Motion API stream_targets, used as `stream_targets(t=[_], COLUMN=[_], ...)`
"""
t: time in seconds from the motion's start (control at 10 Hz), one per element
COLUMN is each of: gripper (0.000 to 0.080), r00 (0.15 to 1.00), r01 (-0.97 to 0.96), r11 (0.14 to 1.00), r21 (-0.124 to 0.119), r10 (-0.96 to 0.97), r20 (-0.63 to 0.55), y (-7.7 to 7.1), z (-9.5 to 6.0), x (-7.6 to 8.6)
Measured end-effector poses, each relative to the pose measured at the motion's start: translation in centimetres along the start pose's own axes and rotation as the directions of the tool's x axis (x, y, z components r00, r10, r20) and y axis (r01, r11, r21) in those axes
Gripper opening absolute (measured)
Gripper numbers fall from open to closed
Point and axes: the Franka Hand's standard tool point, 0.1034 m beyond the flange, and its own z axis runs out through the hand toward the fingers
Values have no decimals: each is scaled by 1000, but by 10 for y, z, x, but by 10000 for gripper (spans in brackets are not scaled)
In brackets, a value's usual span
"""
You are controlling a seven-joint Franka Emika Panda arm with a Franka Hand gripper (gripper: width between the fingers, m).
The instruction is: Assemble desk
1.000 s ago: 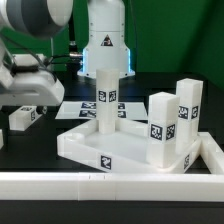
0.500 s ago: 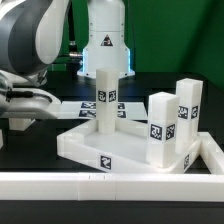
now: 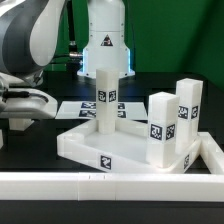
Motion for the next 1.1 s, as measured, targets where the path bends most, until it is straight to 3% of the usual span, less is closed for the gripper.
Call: stream_targets(t=[0.1,0.2,0.6,0.8,0.9,1.0,1.1], gripper=[648,648,648,384,384,288,288], r00=[999,998,999,1000,1000,999,999], r01=[34,56,43,-15,-29,-48,-54], r11=[999,997,998,998,998,997,997], r21=[-40,-56,-55,-56,-55,-55,-55], r10=[-34,-55,-42,15,29,49,54], r20=[12,8,3,1,1,0,0], y=[6,8,8,7,7,6,6], z=[-1,-2,-2,-2,-1,-1,-1], x=[1,3,4,4,4,4,5])
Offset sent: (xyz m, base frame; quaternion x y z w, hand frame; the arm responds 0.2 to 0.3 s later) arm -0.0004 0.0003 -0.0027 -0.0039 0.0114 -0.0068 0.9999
